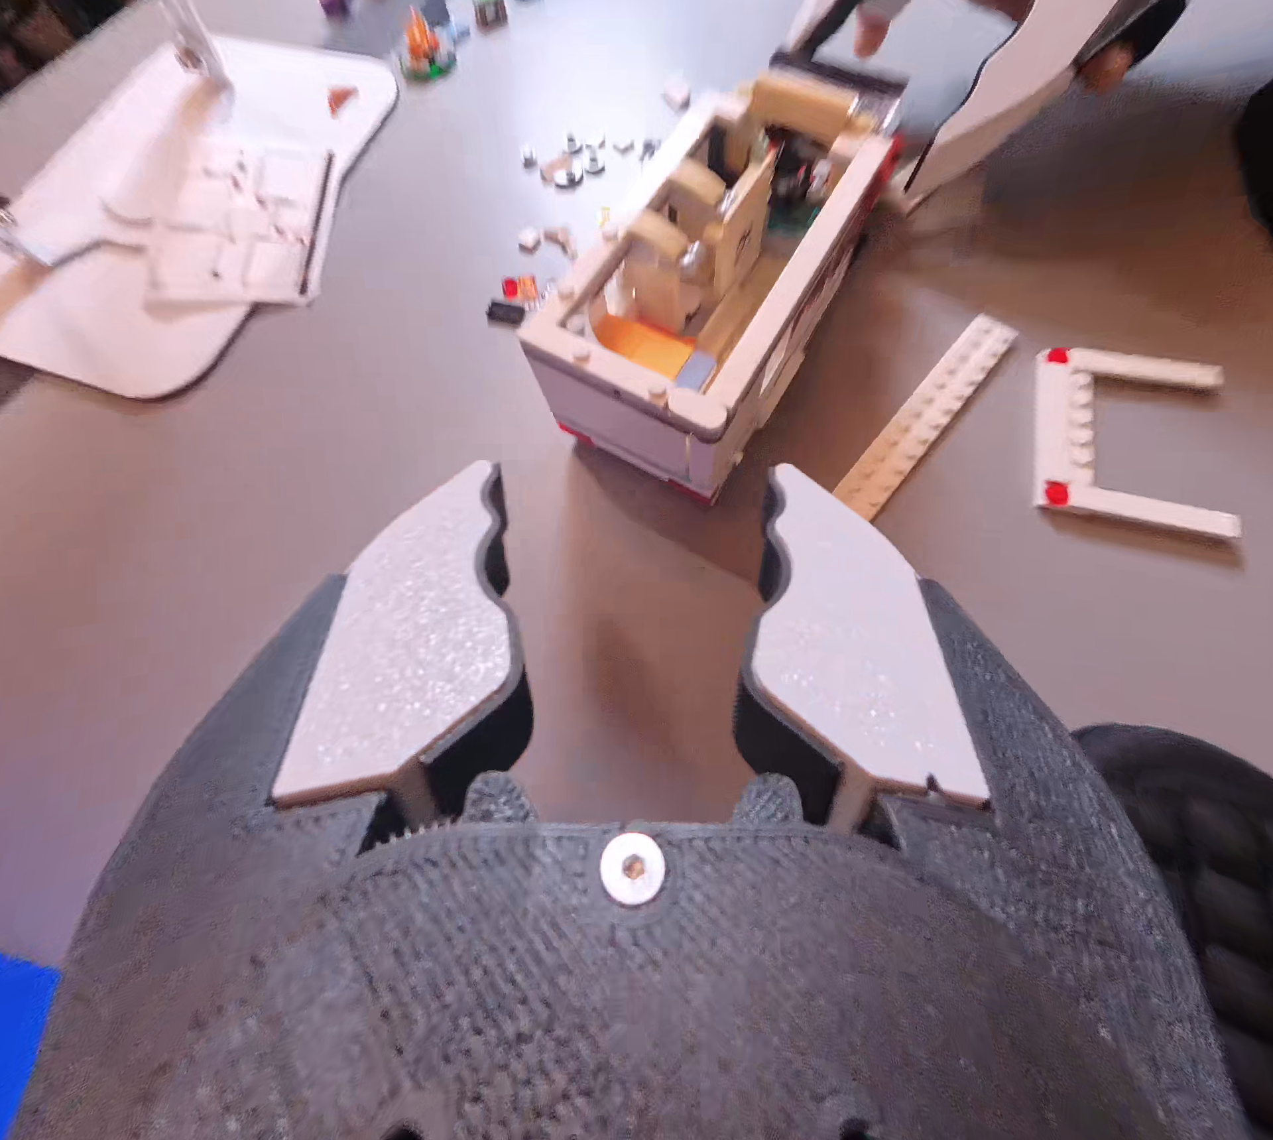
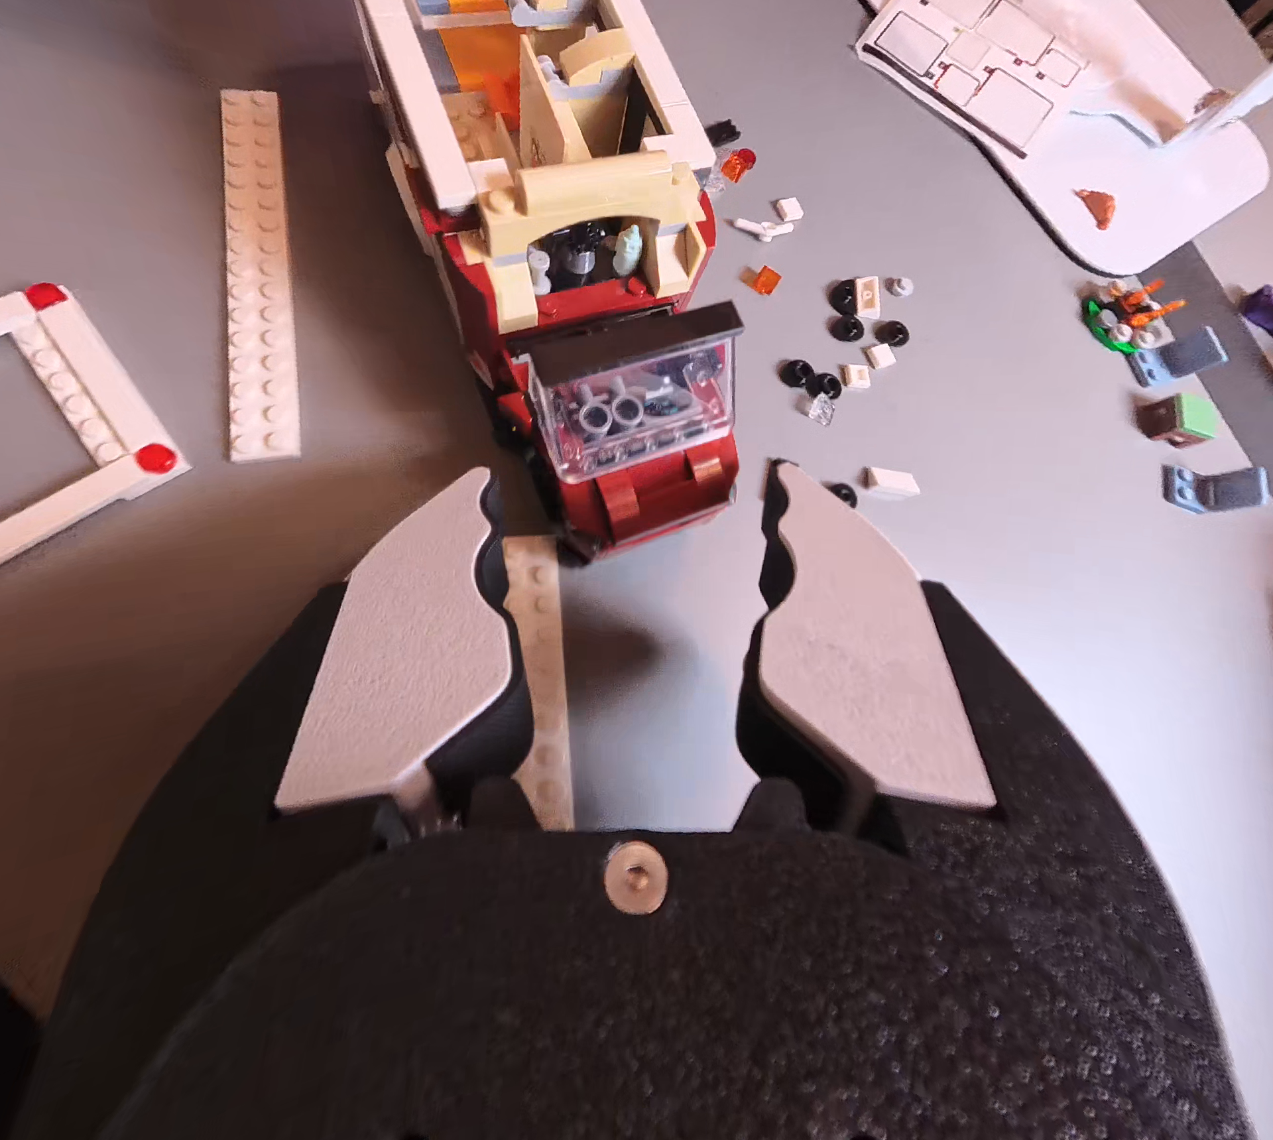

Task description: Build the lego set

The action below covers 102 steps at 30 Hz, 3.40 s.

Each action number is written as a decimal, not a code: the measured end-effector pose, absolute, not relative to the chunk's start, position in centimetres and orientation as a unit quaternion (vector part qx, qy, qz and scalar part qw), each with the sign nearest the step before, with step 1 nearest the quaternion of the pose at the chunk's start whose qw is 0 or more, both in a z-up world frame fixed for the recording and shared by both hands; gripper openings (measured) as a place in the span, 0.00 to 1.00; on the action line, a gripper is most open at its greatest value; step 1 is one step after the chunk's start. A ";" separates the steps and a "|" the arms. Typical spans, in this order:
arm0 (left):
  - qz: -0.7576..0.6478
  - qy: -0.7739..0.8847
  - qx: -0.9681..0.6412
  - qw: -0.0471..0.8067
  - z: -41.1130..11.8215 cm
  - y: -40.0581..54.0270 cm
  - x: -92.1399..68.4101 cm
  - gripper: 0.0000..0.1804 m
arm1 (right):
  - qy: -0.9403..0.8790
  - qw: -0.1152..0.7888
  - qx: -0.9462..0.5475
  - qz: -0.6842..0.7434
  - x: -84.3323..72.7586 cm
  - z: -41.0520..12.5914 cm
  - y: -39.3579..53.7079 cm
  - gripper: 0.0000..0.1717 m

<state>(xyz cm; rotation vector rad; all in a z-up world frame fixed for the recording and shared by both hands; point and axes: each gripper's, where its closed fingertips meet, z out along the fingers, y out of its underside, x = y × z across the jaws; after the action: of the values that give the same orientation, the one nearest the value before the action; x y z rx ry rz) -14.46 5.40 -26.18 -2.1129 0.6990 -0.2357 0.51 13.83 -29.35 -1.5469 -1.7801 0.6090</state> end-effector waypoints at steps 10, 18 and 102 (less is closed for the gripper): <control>-0.060 0.305 -0.840 0.445 -29.3 8.4 -12.1 0.29 | -0.698 0.334 -0.592 0.227 0.2 -29.8 15.7 0.34; -0.049 0.339 -0.826 0.448 -29.4 7.8 -11.0 0.28 | -0.699 0.342 -0.581 0.237 1.4 -29.7 15.1 0.34; -0.141 0.226 -0.798 0.540 -26.8 8.0 -12.9 0.13 | -0.763 0.145 -0.582 0.241 -3.0 -31.7 18.4 0.10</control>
<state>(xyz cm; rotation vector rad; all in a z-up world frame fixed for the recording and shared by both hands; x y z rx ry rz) -12.93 8.03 -26.83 -1.8980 0.5374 -0.3359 -3.00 18.43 -31.74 -1.6778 -2.1972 0.6933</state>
